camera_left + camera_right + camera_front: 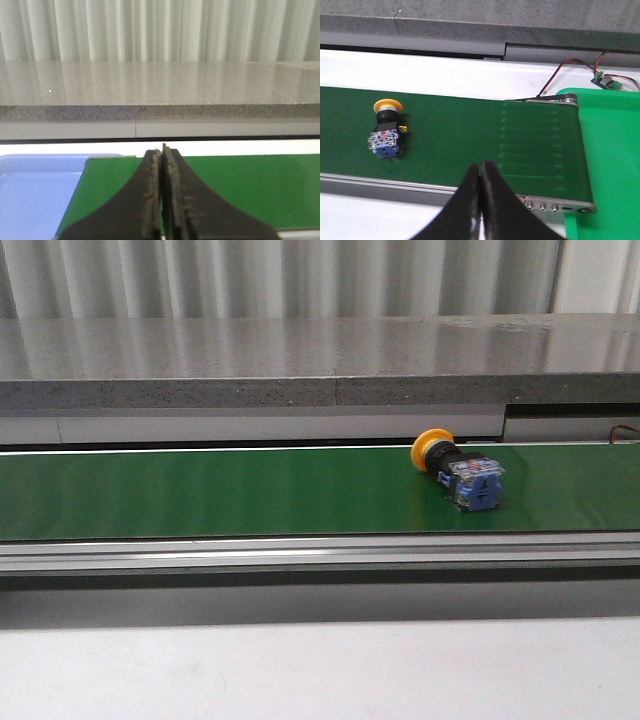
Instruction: Move button from right to left
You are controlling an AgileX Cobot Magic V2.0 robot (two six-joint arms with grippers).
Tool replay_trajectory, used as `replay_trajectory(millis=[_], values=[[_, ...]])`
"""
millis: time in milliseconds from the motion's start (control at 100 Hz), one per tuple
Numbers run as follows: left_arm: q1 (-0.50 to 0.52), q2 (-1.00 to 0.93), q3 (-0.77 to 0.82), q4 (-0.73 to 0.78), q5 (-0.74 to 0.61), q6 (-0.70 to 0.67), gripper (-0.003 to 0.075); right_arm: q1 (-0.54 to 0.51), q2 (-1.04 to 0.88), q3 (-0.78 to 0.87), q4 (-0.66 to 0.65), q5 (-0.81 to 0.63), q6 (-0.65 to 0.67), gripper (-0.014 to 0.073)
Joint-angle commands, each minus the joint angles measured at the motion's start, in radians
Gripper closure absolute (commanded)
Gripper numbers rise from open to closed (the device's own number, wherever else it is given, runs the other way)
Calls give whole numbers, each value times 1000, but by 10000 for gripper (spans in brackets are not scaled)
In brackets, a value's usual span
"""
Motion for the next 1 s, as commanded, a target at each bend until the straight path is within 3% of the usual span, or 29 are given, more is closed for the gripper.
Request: replay_trajectory(millis=[0,240,780,990], values=[[-8,-27,-55,-8,-95,-3,740,-2,0,-26,29,-68,-9,661],[-8,73,-225,-56,-33,-3,740,-2,0,-26,29,-68,-9,661],[-8,638,-753,-61,614,-1,740,-2,0,-26,29,-68,-9,661],[-8,762,-796,-73,674,-1,740,-2,0,-26,29,-68,-9,661]])
